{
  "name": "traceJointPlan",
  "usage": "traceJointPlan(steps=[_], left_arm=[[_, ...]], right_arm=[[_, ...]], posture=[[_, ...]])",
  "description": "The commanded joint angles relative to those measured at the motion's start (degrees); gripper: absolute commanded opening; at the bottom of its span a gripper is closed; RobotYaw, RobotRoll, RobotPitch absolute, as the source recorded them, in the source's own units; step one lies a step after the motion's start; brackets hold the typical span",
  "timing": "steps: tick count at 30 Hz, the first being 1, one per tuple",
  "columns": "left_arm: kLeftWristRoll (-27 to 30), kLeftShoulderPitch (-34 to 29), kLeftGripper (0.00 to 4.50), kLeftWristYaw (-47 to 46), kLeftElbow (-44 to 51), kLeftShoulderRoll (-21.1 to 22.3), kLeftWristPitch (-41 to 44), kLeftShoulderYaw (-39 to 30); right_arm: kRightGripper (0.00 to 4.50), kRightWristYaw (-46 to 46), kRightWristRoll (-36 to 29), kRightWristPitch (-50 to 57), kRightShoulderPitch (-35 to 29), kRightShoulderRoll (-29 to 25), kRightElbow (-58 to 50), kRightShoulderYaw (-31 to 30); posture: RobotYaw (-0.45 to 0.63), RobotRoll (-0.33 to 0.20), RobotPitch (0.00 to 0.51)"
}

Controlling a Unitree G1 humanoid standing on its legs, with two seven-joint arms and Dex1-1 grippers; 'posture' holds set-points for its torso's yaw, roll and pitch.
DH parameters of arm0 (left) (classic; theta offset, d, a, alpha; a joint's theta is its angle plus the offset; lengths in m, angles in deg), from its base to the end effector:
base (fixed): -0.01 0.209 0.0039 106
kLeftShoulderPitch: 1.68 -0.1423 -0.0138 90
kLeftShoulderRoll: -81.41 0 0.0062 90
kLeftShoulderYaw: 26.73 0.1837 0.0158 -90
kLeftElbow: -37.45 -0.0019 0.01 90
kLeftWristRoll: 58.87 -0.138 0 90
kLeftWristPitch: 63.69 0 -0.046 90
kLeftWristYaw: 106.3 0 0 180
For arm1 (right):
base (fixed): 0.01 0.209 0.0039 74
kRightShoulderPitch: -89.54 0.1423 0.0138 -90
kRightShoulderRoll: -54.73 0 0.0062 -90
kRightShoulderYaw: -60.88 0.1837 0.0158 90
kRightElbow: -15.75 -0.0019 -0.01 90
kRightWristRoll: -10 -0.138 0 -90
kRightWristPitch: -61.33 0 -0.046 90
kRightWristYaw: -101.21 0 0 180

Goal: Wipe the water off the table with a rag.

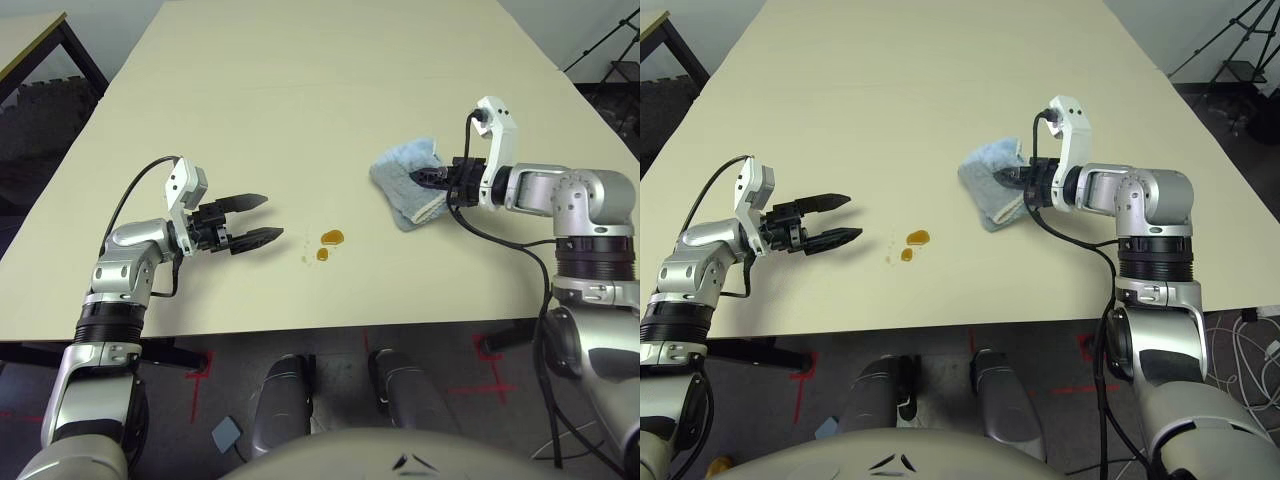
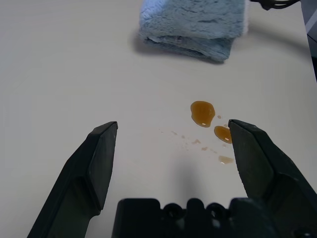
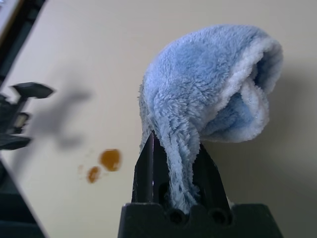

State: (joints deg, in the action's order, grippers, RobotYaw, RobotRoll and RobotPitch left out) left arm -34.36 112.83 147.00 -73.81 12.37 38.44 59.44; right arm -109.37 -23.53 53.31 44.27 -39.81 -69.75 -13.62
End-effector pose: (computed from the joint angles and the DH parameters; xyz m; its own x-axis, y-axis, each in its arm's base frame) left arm 0.2740 0.2874 0.1247 0.4495 -0.8785 -0.1620 0.8888 0.4580 -0.0170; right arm 0.2938 -0.1990 0.1931 0.5825 0.7352 -0.3466 -0.5237 0.6656 0.5318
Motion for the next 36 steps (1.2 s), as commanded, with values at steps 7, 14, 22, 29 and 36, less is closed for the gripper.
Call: traceJointPlan(steps=[7,14,22,29,36], left_arm=[[-1.51,1.04,4.50,1.08,-2.48,0.13,-1.10,0.70],[-1.80,1.61,4.50,1.36,-3.60,0.02,-1.71,0.68],[-1.83,1.55,4.50,1.56,-3.68,0.38,-1.76,0.46],[-1.83,1.64,4.50,1.84,-4.18,0.80,-1.79,0.14],[-1.46,1.70,4.50,2.82,-4.86,1.71,-1.44,-0.24]], right_arm=[[0.01,4.25,-2.43,8.55,-2.13,3.71,-9.85,2.90],[0.01,4.59,1.18,-1.26,-9.33,2.73,-9.60,-6.03],[0.01,3.49,5.42,-11.82,-14.78,1.94,-10.89,-18.93],[0.01,2.95,3.98,-10.60,-15.39,4.56,-12.53,-22.18],[0.01,1.89,2.26,-7.88,-14.40,8.14,-14.27,-25.87]], posture=[[-0.17,0.000,0.130],[-0.17,0.000,0.125],[-0.16,0.000,0.123],[-0.16,0.000,0.121],[-0.16,0.000,0.127]])
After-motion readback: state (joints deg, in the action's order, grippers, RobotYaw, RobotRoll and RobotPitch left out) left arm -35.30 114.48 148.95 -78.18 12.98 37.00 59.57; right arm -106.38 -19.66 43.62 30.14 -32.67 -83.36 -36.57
